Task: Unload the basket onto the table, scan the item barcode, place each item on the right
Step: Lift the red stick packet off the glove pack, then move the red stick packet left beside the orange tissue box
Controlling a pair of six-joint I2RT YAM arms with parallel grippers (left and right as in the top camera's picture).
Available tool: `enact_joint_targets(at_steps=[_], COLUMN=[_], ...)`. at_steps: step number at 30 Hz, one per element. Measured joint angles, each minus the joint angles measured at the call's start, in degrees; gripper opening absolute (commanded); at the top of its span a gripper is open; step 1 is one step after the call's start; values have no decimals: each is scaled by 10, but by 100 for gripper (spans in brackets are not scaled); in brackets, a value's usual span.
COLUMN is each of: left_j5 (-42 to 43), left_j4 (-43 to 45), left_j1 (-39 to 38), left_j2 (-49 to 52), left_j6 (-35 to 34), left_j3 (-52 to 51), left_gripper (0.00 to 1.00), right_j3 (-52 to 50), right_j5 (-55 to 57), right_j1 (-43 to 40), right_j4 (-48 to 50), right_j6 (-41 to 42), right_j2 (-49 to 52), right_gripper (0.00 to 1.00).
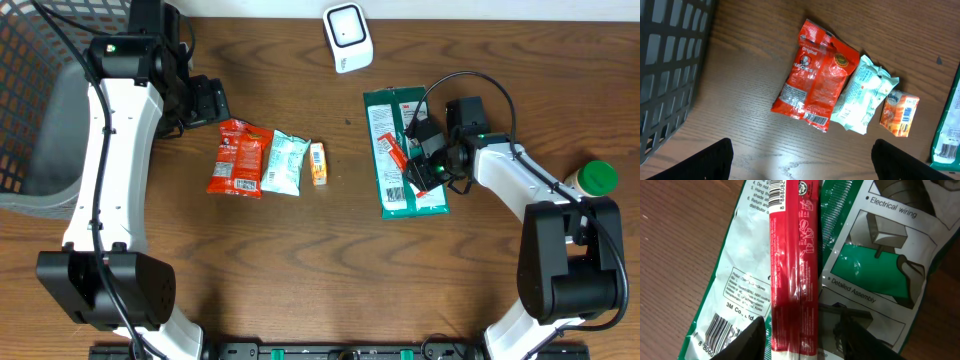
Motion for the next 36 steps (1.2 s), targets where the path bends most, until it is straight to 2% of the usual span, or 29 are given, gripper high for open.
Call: enact_joint_targets(at_steps=[4,11,15,18,21,29,36], left_j5=[0,0,0,0,0,0,0], left_j4=[0,0,0,0,0,0,0], left_j1=[0,0,0,0,0,0,0], left_j2=[0,0,0,0,0,0,0], left_j6=[0,0,0,0,0,0,0], left_j3=[0,0,0,0,0,0,0], left_gripper=[89,89,89,89,89,89,89], right_j3=[0,0,0,0,0,0,0], right_j5=[0,2,4,5,4,-1,-80], right_j1=[0,0,0,0,0,0,0], right_j4=[5,11,13,13,13,7,4], right_j6=[-1,-1,-4,-4,-6,-4,8], right_j2=[7,18,18,18,15,-30,-76], right_gripper=[35,32,17,12,1,1,1])
